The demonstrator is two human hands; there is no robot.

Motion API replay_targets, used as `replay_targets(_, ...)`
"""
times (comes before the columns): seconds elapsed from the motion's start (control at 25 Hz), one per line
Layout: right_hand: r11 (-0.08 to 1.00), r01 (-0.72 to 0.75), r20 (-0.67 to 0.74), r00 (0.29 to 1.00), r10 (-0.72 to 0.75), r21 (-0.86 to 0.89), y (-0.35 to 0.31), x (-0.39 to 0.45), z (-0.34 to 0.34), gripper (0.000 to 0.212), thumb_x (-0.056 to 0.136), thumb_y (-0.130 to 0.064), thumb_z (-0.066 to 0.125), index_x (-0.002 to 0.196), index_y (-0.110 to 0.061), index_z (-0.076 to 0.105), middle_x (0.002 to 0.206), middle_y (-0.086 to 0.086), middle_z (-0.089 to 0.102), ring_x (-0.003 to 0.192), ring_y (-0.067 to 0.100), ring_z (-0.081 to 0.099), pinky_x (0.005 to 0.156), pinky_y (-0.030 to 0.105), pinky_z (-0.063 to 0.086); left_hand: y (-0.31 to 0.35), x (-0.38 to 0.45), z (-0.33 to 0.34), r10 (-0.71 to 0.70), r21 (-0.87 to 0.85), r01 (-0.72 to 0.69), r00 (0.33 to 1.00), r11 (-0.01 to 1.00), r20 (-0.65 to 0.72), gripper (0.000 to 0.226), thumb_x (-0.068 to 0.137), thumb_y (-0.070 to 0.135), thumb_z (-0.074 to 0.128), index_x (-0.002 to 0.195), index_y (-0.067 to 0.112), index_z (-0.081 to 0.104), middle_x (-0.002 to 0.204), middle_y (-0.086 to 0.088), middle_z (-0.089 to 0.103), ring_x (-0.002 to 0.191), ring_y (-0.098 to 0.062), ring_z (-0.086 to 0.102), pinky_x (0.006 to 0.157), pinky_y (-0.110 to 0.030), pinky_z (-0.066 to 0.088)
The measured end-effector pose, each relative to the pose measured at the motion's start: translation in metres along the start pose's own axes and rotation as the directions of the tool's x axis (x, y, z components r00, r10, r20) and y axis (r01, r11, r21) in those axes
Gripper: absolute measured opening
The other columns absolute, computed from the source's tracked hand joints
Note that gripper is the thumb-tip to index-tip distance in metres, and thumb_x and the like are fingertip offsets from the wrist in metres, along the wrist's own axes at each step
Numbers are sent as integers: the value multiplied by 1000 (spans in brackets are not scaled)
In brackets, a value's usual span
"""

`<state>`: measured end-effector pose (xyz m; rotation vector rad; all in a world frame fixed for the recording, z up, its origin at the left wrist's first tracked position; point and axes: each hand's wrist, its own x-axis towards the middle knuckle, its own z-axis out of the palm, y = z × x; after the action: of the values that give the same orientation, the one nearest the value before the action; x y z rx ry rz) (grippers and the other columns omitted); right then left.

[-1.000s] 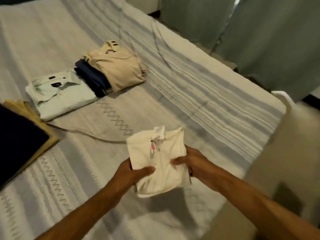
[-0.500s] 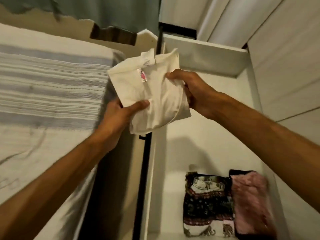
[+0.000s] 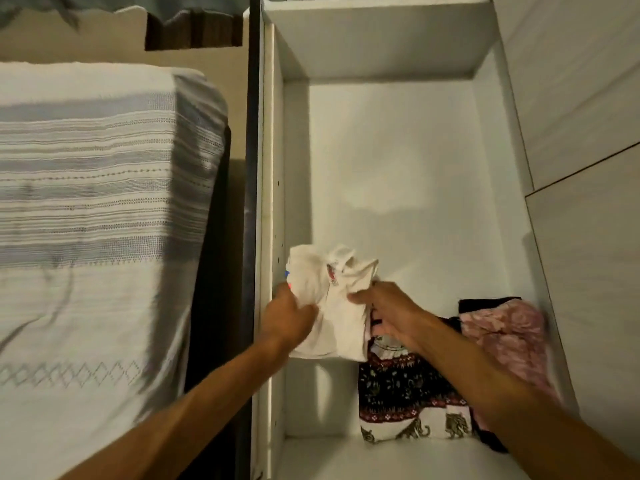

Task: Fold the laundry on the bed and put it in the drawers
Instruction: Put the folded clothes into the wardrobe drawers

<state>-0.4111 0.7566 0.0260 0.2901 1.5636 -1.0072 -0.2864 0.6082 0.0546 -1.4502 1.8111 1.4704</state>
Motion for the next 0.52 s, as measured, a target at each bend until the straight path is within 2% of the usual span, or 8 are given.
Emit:
replay_targets(0.12, 992, -94, 25, 995, 96, -87, 50, 7, 15, 31, 94, -10, 68, 122, -22, 65, 111, 1, 79, 107, 26, 72, 84, 51, 63, -25, -19, 19, -127, 57, 124, 990, 991, 64, 52, 99, 1, 53, 144, 7, 28, 128, -9, 49, 129, -32, 53, 110, -43, 48)
replay_targets(0.24, 960, -197, -2, 980, 200, -201, 87, 6, 18, 24, 93, -10, 70, 116, -14, 70, 105, 0, 79, 104, 23, 73, 87, 51, 62, -50, -38, 31, -265, 70, 258, 952, 964, 150, 55, 101, -1, 50, 152, 4, 29, 147, -15, 48, 139, -33, 47, 113, -38, 41)
replay_targets(0.32, 942, -234, -33, 972, 233, -240, 102, 5, 19, 22, 91, -7, 73, 111, -13, 70, 106, 2, 79, 106, 25, 72, 89, 53, 61, -62, -48, 34, -237, 42, 233, 959, 972, 157, 57, 101, -3, 49, 154, 6, 30, 149, -13, 49, 139, -31, 48, 111, -34, 41)
replay_targets(0.4, 918, -236, -28, 970, 240, -318, 102, 7, 15, 24, 88, -10, 78, 110, -11, 71, 107, 5, 77, 105, 27, 72, 88, 51, 62, -67, -52, 30, -161, -6, 164, 976, 986, 147, 59, 99, -1, 50, 154, 9, 33, 143, -12, 54, 131, -29, 53, 103, -29, 43)
replay_targets(0.48, 861, -216, -51, 975, 217, -461, 79, 11, 8, 27, 88, -22, 82, 108, -7, 70, 103, 11, 76, 88, 25, 75, 75, 39, 64, -70, -49, 22, -104, -18, 108, 981, 994, 161, 62, 96, -1, 49, 154, 11, 31, 135, -9, 58, 119, -27, 57, 99, -31, 47)
replay_targets(0.52, 831, -183, -102, 983, 153, -526, 61, 11, 4, 29, 90, -28, 80, 103, -4, 70, 99, 15, 76, 77, 23, 74, 68, 35, 63, -69, -48, 14, -77, -12, 80, 981, 997, 175, 62, 94, 0, 49, 152, 13, 31, 130, -8, 61, 115, -26, 60, 100, -35, 51)
